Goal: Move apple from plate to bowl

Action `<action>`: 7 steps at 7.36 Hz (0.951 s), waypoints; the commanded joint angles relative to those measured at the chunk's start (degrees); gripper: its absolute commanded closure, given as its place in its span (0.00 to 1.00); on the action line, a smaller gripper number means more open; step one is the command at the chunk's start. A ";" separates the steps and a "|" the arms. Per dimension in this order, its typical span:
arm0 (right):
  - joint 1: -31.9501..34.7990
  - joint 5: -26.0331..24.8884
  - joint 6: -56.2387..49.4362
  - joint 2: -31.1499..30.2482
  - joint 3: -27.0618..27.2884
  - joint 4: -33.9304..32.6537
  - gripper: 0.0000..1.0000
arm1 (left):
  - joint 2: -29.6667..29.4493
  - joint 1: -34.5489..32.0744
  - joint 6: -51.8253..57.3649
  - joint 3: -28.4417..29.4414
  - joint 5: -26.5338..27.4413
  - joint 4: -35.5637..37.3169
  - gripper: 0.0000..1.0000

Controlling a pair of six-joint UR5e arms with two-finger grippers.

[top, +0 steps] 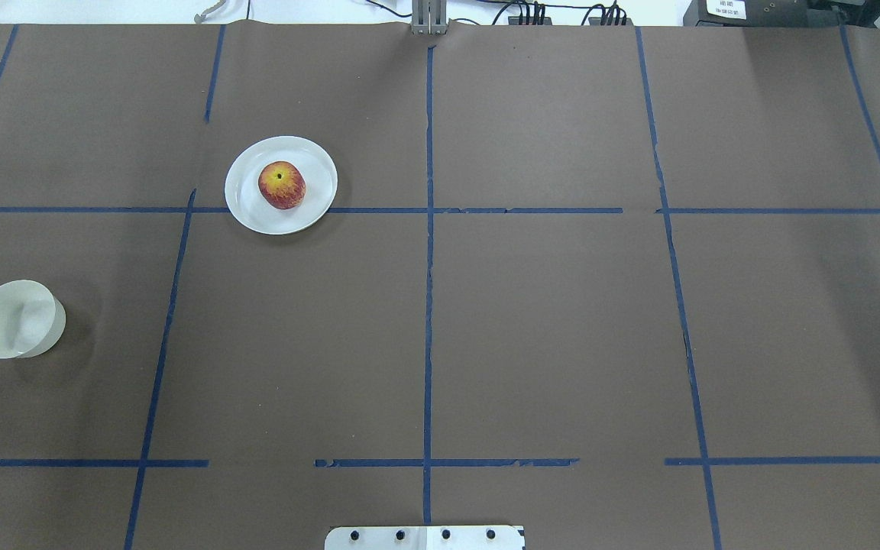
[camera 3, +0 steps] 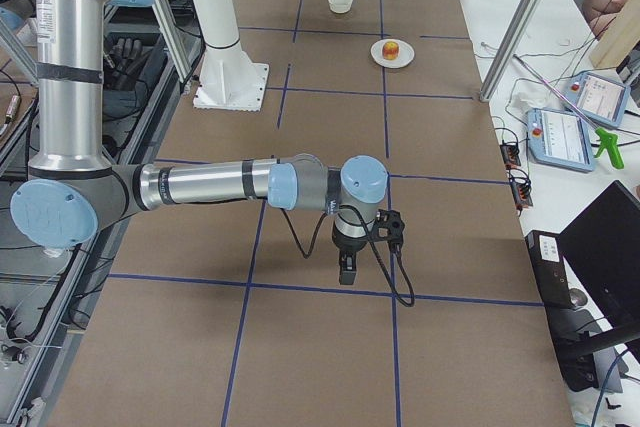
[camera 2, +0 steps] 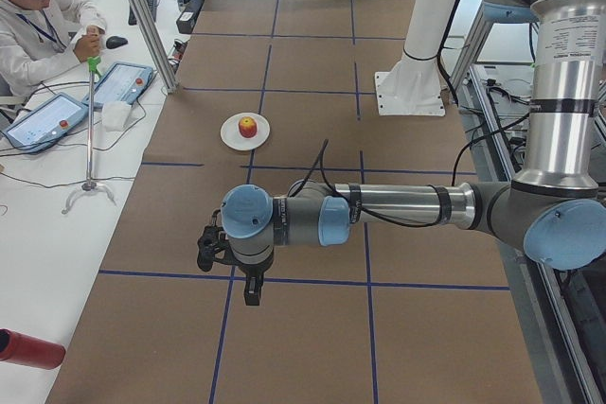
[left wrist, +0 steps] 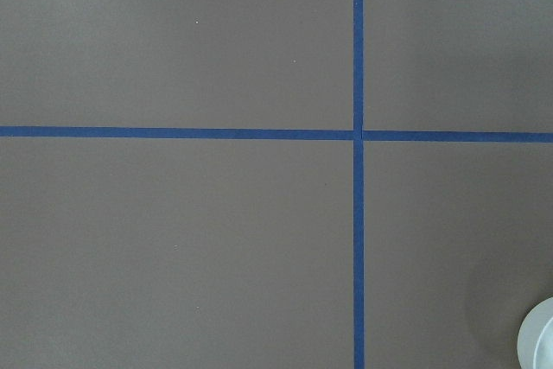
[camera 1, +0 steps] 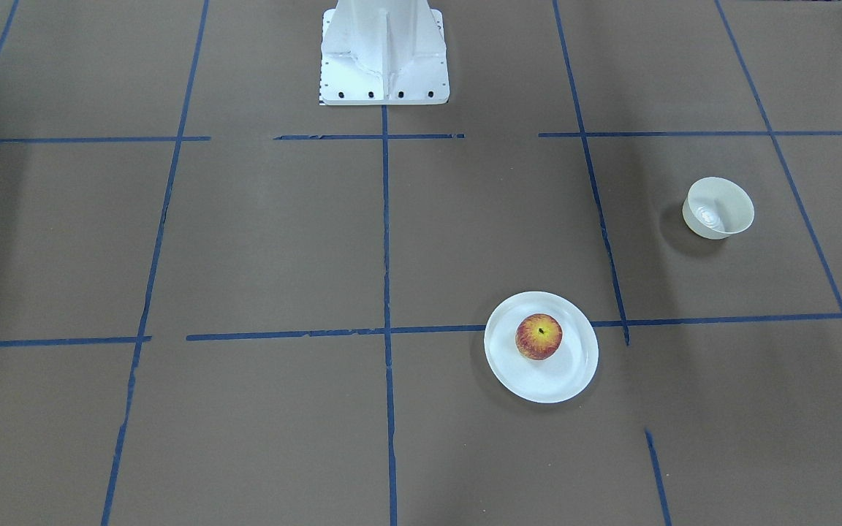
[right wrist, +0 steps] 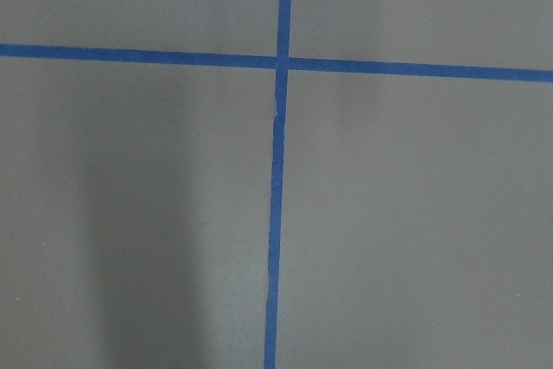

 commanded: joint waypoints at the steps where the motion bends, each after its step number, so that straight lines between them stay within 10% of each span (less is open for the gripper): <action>1: 0.00 0.00 0.00 0.00 0.03 0.07 0.00 | -0.08 0.00 0.04 0.84 0.22 -0.78 0.00; 7: 0.00 0.00 0.00 0.00 -0.06 -0.01 0.00 | 0.28 4.27 -12.68 -4.13 -0.04 -8.67 0.00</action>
